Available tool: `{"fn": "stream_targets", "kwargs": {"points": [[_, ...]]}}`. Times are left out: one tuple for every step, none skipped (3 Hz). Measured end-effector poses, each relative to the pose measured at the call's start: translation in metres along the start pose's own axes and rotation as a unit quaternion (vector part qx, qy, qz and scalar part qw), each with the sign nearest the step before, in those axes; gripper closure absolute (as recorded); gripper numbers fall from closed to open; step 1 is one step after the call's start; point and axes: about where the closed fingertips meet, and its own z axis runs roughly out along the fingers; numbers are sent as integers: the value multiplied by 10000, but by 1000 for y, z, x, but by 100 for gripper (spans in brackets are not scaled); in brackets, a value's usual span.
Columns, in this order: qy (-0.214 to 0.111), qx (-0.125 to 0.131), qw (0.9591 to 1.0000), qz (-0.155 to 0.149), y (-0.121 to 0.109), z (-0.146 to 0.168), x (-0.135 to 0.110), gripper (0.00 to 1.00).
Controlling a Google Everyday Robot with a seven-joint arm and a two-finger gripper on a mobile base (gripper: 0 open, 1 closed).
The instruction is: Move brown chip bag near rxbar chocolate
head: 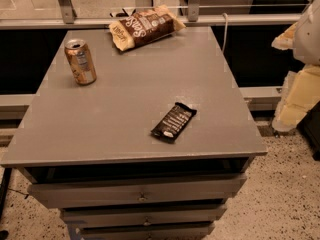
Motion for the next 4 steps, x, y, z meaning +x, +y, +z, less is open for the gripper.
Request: {"fn": "stream_targets", "kwargs": {"points": [[0,0,10000,0,0,0,0,0],[-162,55,9998,-66,-5,0,-5,0],[-630,86,9979,-90,-20,27,-32,0],[-1308,343,9908,-56,-62,56,-75,0]]}}
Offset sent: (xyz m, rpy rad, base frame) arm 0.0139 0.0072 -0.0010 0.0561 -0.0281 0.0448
